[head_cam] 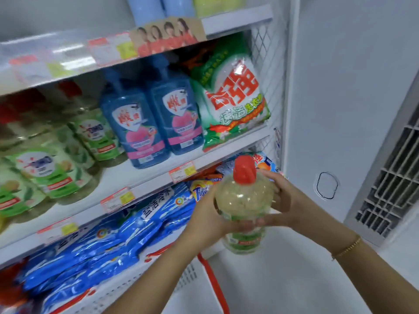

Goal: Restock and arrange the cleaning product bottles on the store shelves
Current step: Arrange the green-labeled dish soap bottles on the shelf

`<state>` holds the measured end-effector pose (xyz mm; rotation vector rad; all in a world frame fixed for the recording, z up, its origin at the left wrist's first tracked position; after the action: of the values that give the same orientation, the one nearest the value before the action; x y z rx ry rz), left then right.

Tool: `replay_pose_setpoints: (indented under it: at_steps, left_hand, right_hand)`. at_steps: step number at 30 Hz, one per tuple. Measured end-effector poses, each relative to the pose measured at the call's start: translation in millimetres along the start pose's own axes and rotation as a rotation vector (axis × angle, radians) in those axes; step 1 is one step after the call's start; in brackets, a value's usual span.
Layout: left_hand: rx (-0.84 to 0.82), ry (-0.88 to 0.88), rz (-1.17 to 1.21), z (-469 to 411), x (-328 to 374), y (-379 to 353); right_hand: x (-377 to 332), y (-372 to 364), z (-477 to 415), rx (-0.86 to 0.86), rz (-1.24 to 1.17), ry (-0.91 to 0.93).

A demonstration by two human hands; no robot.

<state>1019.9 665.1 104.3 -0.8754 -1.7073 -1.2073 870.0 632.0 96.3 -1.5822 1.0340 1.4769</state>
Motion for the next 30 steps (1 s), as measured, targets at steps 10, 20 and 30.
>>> replay_pose_setpoints:
  at_steps: [10, 20, 30]
  left_hand:
    - [-0.068, 0.048, -0.151, -28.8, -111.1, -44.8]
    - [-0.026, 0.105, -0.67, -25.8, -192.3, -3.5]
    - [0.066, -0.083, -0.654, -18.8, -129.9, 55.9]
  right_hand:
    - [101.4, 8.5, -42.7, 0.376, 0.382, 0.058]
    - [239.9, -6.3, -57.8, 0.457, 0.586, -0.098]
    - [254.5, -20.9, -39.9, 0.352, 0.66, -0.177]
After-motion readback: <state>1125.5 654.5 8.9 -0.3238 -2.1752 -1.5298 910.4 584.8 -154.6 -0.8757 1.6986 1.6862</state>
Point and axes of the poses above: each hand's wrist, its own z-axis away from the middle knuckle, its own y-axis out of the back of the hand, x = y × z, the point moved 8 cm from there along -z, towards the middle knuckle, and after that the axes turned 13 degrees about x, right-handed, at the moved point
